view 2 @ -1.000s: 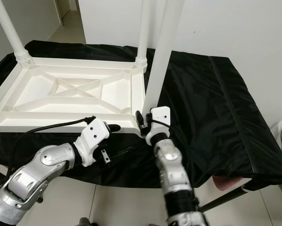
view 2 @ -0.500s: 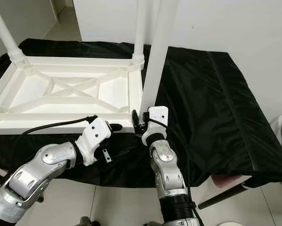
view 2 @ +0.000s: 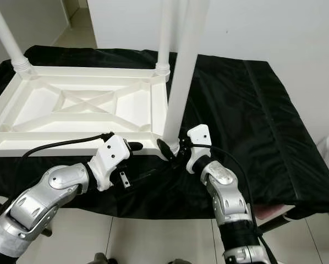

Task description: Building children table

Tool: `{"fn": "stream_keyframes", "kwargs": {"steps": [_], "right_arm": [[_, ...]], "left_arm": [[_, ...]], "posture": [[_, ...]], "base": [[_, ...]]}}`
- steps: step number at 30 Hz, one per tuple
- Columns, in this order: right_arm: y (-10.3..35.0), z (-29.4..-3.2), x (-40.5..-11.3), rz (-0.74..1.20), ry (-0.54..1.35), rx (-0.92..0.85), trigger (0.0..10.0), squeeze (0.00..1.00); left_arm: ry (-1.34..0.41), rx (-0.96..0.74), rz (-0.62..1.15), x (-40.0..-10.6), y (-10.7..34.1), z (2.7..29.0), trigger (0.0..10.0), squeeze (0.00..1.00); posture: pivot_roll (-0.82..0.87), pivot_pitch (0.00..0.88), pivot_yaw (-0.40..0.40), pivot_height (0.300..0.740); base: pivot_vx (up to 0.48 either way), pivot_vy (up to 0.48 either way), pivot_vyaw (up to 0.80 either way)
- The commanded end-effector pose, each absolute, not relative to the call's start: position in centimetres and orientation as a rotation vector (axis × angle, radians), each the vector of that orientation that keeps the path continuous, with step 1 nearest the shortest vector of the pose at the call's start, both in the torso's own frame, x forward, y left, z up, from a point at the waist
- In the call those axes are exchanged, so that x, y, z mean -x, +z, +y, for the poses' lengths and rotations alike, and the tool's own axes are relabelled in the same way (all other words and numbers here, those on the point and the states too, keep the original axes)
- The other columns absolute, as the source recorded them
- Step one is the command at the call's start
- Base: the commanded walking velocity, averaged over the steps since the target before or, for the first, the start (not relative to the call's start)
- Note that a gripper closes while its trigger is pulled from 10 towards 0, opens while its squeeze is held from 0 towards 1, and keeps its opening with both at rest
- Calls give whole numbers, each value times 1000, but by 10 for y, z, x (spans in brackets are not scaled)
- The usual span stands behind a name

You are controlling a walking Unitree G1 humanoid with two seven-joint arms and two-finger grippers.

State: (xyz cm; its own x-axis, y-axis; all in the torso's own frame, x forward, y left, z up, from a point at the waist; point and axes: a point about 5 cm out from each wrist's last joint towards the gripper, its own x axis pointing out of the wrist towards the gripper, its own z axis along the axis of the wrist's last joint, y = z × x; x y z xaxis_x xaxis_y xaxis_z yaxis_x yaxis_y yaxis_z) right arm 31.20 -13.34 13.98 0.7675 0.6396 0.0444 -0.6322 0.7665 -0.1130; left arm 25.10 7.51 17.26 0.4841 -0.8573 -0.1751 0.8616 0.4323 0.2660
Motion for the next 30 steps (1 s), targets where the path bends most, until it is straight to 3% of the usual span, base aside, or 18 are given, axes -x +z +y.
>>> {"fn": "stream_keyframes", "kwargs": {"steps": [1, 12, 13, 14, 15, 16, 26, 27, 30], "right_arm": [[141, -134, -317, -79, 731, 133, 10000, 0], [145, -134, -334, -73, 824, 188, 10000, 0], [143, -133, -337, -64, 834, 199, 9216, 0], [142, -132, -340, -58, 844, 206, 2471, 0], [140, -132, -341, -55, 851, 210, 2471, 0], [139, -132, -342, -51, 855, 210, 0, 0], [132, -136, -341, -27, 846, 181, 0, 0], [130, -137, -339, -18, 832, 151, 10000, 0], [129, -137, -338, -19, 798, 86, 10000, 0]], "left_arm": [[-1212, -350, 49, -243, 168, 72, 10000, 0], [-1207, -348, 52, -242, 168, 72, 10000, 0], [-1204, -347, 53, -242, 168, 73, 10000, 0], [-1201, -346, 53, -242, 168, 73, 10000, 0], [-1199, -345, 54, -242, 168, 73, 10000, 0], [-1198, -347, 53, -242, 168, 74, 10000, 0], [-1183, -347, 52, -244, 170, 77, 10000, 0], [-1185, -347, 54, -243, 169, 77, 10000, 0], [-1189, -349, 53, -243, 169, 76, 10000, 0]], "posture": [[-104, 78, 21, 740], [-96, 80, 15, 740], [-89, 83, 11, 740], [-87, 85, 11, 740], [-87, 85, 11, 740], [-89, 90, 16, 740], [-91, 97, 18, 740], [-93, 98, 18, 740], [-93, 96, 15, 740]], "base": [[0, 0, 0], [0, 0, 0], [0, 0, 0], [0, 0, 0], [0, 0, 0], [0, 0, 0], [0, 0, 0], [0, 0, 0], [0, 0, 0]]}}
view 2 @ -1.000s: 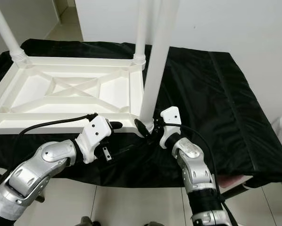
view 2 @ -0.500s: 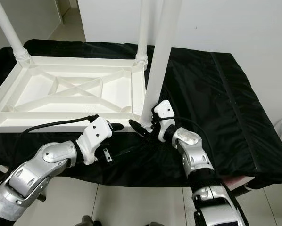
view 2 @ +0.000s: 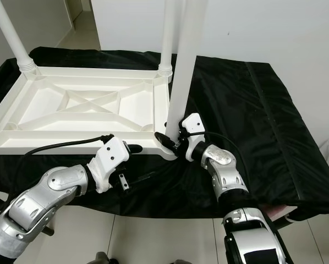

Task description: Building children table

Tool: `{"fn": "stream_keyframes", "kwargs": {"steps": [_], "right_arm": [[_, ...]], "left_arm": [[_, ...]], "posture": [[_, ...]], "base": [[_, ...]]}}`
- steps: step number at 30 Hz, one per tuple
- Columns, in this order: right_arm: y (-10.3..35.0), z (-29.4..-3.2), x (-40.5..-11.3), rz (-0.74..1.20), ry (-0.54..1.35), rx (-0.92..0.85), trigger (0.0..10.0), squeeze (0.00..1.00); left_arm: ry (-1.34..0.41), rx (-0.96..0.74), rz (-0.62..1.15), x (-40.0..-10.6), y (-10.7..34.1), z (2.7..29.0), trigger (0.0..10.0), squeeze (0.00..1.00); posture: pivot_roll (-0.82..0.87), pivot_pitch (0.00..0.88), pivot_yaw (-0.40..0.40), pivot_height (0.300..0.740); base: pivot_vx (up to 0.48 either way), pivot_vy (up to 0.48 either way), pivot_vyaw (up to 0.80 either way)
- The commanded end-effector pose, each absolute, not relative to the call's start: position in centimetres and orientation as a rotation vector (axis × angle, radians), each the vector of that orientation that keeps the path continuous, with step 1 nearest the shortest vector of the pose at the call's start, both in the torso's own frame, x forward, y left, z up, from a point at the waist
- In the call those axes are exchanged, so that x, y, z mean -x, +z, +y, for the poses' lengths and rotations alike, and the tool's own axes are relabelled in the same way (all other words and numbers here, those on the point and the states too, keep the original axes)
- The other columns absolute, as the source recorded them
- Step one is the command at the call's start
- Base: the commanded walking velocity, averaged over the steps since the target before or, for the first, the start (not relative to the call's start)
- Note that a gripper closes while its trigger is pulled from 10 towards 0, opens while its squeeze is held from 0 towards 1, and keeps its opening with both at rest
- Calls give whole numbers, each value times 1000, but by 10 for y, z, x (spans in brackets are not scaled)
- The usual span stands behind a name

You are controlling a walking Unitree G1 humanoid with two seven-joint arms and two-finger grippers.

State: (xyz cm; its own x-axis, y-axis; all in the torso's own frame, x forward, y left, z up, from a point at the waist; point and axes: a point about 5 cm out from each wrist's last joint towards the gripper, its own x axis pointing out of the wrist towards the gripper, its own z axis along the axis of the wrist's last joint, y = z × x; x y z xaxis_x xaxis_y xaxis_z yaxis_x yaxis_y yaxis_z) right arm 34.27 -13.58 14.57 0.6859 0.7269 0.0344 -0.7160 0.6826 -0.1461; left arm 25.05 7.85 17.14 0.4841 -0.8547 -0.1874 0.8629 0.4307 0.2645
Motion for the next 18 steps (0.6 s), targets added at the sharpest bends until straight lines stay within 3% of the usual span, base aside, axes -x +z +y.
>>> {"fn": "stream_keyframes", "kwargs": {"steps": [1, 3, 6, 10, 18], "right_arm": [[129, -137, -338, -19, 798, 86, 10000, 0], [128, -136, -336, -20, 775, 72, 10000, 0], [129, -132, -335, -13, 578, 39, 10000, 0], [131, -128, -333, -11, 480, 5, 10000, 0], [131, -112, -318, -5, 108, -59, 10000, 0]], "left_arm": [[-1189, -349, 53, -243, 169, 76, 10000, 0], [-1190, -348, 53, -243, 169, 75, 10000, 0], [-1189, -347, 53, -245, 170, 76, 10000, 0], [-1191, -347, 53, -245, 170, 77, 10000, 0], [-1198, -346, 51, -246, 170, 75, 10000, 0]], "posture": [[-93, 96, 15, 740], [-94, 96, 17, 740], [-103, 105, 20, 740], [-108, 107, 21, 740], [-117, 106, 19, 740]], "base": [[0, 0, 0], [0, 0, 0], [0, 0, 0], [0, 0, 0], [0, 0, 0]]}}
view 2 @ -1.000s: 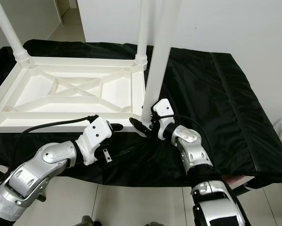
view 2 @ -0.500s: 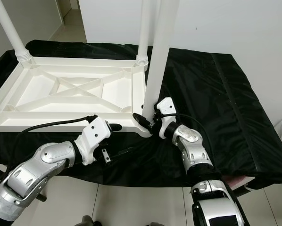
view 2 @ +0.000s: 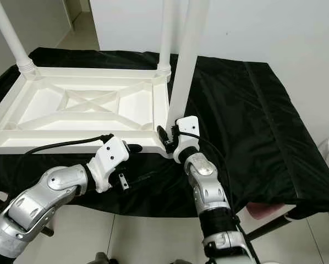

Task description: Building children table

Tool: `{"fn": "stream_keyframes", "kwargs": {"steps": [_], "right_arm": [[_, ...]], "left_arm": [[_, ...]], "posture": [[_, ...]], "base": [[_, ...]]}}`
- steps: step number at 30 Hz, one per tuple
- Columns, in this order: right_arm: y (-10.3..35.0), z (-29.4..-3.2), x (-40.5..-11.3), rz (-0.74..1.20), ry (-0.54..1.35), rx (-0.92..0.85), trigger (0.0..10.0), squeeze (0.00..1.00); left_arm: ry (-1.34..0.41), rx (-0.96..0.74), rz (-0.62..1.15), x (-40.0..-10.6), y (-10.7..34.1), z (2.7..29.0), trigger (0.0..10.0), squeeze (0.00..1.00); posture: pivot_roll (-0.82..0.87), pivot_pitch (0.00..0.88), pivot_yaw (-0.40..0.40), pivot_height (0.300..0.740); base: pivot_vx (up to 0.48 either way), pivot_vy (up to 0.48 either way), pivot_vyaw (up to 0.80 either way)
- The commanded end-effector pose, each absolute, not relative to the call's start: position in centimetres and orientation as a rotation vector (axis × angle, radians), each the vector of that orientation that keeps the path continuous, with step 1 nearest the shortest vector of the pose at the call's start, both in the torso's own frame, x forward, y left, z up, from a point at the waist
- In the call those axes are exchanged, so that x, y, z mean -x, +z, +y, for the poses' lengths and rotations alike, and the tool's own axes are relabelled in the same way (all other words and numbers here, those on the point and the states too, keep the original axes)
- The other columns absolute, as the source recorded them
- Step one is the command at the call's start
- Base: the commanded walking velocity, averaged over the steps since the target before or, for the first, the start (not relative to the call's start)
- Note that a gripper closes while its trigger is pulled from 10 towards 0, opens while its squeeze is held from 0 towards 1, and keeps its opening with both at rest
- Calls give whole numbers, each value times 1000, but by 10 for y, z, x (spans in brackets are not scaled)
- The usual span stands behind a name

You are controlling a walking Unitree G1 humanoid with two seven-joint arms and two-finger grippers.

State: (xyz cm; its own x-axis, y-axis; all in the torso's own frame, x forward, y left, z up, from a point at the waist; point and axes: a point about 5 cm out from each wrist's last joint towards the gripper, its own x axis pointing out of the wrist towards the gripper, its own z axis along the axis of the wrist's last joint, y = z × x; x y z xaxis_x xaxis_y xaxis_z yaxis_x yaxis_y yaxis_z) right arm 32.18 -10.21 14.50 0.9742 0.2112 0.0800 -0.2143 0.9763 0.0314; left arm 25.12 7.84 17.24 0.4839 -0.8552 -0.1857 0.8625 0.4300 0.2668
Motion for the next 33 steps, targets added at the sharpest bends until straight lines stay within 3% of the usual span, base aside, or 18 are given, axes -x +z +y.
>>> {"fn": "stream_keyframes", "kwargs": {"steps": [1, 9, 10, 22, 23, 24, 25, 27, 28, 29, 33], "right_arm": [[131, -111, -317, -5, 95, -60, 10000, 0], [137, -92, -305, -12, 53, -111, 10000, 0], [140, -96, -305, -24, 52, -120, 10000, 1000], [149, -105, -303, -70, 101, -114, 10000, 1000], [149, -105, -303, -66, 109, -112, 10000, 459], [149, -104, -303, -63, 114, -112, 10000, 459], [148, -104, -302, -62, 117, -112, 10000, 278], [148, -103, -302, -61, 118, -112, 10000, 278], [148, -102, -301, -60, 121, -113, 10000, 51], [148, -101, -301, -59, 128, -115, 10000, 0], [148, -100, -299, -58, 140, -114, 10000, 0]], "left_arm": [[-1198, -346, 51, -246, 170, 75, 10000, 0], [-1206, -346, 48, -245, 169, 74, 10000, 0], [-1208, -348, 49, -245, 169, 73, 10000, 0], [-1210, -345, 47, -244, 169, 72, 10000, 0], [-1210, -345, 47, -244, 169, 72, 10000, 0], [-1209, -345, 47, -244, 169, 72, 10000, 0], [-1207, -345, 47, -245, 169, 72, 10000, 0], [-1206, -345, 48, -245, 169, 72, 10000, 0], [-1205, -344, 47, -245, 169, 72, 10000, 0], [-1205, -344, 47, -245, 169, 72, 10000, 0], [-1204, -346, 48, -245, 169, 73, 10000, 0]], "posture": [[-117, 106, 19, 740], [-119, 103, 16, 740], [-118, 100, 13, 740], [-120, 98, 11, 740], [-118, 101, 8, 740], [-118, 101, 8, 740], [-117, 102, 8, 740], [-117, 102, 8, 740], [-117, 104, 7, 740], [-117, 104, 6, 740], [-120, 108, 11, 740]], "base": [[0, 0, 0], [0, 0, 0], [0, 0, 0], [0, 0, 0], [0, 0, 0], [0, 0, 0], [0, 0, 0], [0, 0, 0], [0, 0, 0], [0, 0, 0], [0, 0, 0]]}}
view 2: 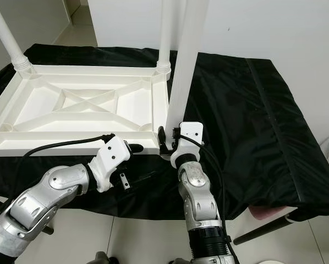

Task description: Building children table

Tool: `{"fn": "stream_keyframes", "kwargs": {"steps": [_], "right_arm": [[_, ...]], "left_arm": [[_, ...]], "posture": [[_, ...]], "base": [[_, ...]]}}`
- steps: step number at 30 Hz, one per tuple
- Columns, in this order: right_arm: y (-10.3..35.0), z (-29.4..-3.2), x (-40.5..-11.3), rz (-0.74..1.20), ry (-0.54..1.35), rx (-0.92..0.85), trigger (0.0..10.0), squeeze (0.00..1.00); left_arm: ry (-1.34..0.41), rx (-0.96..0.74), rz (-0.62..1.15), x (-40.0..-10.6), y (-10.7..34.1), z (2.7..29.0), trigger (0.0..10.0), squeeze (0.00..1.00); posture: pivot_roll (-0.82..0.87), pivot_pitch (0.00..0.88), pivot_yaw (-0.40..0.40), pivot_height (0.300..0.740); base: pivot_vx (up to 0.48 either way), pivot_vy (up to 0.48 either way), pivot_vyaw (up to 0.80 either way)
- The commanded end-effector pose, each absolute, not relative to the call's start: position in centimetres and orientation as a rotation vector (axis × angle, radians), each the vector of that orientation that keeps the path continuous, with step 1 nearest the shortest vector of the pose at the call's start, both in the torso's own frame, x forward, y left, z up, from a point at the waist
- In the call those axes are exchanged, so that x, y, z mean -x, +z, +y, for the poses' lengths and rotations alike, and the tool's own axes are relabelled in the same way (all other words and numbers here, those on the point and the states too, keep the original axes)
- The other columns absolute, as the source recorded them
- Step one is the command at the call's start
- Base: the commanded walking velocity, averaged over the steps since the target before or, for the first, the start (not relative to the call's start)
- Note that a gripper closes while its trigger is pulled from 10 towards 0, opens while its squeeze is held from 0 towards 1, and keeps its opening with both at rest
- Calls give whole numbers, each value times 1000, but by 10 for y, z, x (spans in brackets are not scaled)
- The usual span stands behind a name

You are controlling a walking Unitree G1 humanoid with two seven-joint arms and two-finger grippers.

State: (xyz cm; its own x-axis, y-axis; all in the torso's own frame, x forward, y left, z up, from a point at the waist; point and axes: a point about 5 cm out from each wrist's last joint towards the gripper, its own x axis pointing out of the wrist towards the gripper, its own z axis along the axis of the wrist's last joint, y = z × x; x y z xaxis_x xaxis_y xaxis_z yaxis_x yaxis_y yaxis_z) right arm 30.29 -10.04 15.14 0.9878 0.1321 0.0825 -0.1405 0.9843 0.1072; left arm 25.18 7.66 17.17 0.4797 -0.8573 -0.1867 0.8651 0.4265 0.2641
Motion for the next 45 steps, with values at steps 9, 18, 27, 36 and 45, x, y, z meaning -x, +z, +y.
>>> {"fn": "stream_keyframes", "kwargs": {"steps": [9, 18, 27, 36, 45], "right_arm": [[150, -102, -301, -81, 215, -111, 10000, 0], [158, -123, -322, -115, 560, 77, 10000, 0], [148, -134, -331, -53, 696, 144, 3725, 0], [137, -154, -339, 15, 725, 155, 0, 0], [130, -143, -333, 8, 703, 61, 10000, 0]], "left_arm": [[-1198, -350, 43, -247, 171, 74, 10000, 0], [-1200, -355, 42, -249, 172, 74, 10000, 0], [-1192, -364, 37, -252, 174, 75, 10000, 0], [-1182, -362, 38, -250, 174, 77, 10000, 0], [-1187, -360, 38, -250, 173, 76, 10000, 0]], "posture": [[-122, 118, 23, 740], [-124, 125, 30, 740], [-110, 115, 22, 740], [-105, 115, 17, 740], [-108, 111, 19, 740]], "base": [[0, 0, 0], [0, 0, 0], [0, 0, 0], [0, 0, 0], [0, 0, 0]]}}
